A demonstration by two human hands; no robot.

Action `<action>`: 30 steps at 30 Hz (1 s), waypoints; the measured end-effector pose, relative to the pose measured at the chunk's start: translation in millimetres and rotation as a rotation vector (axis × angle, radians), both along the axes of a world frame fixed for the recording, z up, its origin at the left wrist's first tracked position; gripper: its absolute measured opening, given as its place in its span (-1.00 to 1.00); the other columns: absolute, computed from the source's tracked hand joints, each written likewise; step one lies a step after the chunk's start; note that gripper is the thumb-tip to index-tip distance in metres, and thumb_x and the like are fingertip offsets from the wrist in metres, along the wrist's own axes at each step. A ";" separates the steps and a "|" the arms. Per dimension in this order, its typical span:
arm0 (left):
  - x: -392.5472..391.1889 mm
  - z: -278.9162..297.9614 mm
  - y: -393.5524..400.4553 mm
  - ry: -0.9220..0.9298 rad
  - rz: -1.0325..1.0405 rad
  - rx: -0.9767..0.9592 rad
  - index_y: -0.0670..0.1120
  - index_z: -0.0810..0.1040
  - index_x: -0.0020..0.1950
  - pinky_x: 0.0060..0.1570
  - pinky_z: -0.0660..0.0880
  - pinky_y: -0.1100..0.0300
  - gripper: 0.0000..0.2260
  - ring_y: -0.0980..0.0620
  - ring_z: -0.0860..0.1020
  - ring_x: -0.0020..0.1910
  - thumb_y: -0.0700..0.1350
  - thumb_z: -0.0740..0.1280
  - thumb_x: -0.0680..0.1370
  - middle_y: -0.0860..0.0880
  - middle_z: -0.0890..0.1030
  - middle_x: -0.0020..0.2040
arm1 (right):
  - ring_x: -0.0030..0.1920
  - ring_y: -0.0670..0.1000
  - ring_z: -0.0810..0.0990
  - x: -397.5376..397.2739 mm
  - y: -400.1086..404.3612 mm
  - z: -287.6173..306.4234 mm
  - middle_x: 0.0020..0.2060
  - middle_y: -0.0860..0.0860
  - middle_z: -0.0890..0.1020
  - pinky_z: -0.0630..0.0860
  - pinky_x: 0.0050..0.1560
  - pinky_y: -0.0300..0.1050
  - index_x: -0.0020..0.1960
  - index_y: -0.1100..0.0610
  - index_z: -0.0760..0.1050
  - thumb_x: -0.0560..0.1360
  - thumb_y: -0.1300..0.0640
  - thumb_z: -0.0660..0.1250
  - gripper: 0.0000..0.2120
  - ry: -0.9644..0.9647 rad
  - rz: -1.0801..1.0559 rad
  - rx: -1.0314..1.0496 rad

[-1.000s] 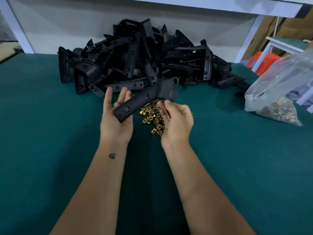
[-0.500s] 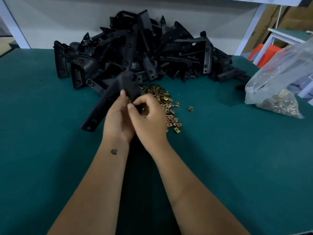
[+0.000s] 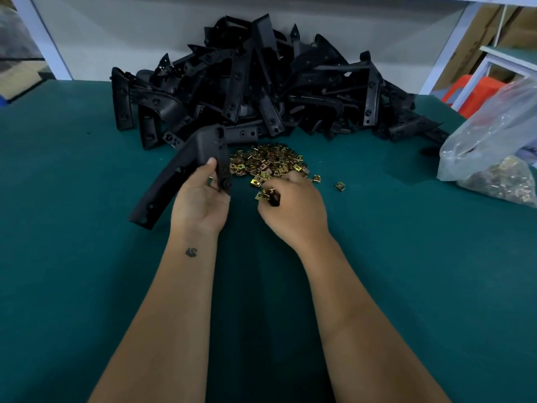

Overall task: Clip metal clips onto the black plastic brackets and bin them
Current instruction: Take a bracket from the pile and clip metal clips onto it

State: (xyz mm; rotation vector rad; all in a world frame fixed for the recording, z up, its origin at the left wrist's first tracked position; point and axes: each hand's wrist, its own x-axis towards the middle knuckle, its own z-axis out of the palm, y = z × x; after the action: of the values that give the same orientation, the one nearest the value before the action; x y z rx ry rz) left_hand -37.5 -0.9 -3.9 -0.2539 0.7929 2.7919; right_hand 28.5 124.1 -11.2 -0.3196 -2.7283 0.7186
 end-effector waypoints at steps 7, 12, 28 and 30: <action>0.4 -5.1 9.3 0.043 -0.089 -0.106 -0.21 0.56 -0.11 -0.10 0.59 0.31 -0.85 0.09 0.62 -0.20 -0.35 0.25 0.60 -0.04 0.65 -0.28 | 0.17 0.12 0.43 -6.2 -0.9 -4.6 0.05 0.03 0.49 0.38 0.16 0.02 0.18 -0.04 0.62 0.54 -0.03 0.37 -0.76 0.025 0.004 0.122; 2.2 -5.4 12.4 0.027 -0.139 -0.146 -0.19 0.57 -0.08 0.11 0.55 0.24 -0.90 0.06 0.62 -0.14 -0.32 0.29 0.58 -0.04 0.65 -0.20 | 0.12 0.08 0.44 -7.4 0.4 -5.7 0.00 0.01 0.52 0.38 0.15 -0.04 -0.02 0.11 0.61 0.48 0.19 0.44 -0.91 0.182 0.003 0.024; 11.1 -3.1 16.8 0.123 -0.376 -0.161 -0.15 0.73 -0.31 -0.17 0.61 0.24 -0.81 0.07 0.69 -0.19 -0.27 0.38 0.47 -0.06 0.71 -0.17 | -0.11 -0.04 0.61 -4.9 8.9 10.3 -0.12 0.06 0.64 0.60 0.02 -0.15 0.01 0.17 0.61 0.53 0.37 0.34 -0.85 0.443 -0.034 -1.270; 11.4 -3.8 17.4 0.132 -0.402 -0.155 -0.16 0.73 -0.26 -0.17 0.61 0.24 -0.85 0.06 0.69 -0.17 -0.27 0.38 0.45 -0.08 0.71 -0.14 | -0.19 -0.06 0.61 -4.8 9.5 11.6 -0.20 0.05 0.65 0.58 -0.07 -0.19 -0.07 0.20 0.60 0.52 0.40 0.33 -0.86 0.438 0.004 -1.374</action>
State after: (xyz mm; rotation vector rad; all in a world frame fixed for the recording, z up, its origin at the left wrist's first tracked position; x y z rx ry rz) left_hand -26.1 16.5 -7.8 0.0623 0.9713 2.3912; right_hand 23.7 133.6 0.4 -0.3474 -1.4450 2.2191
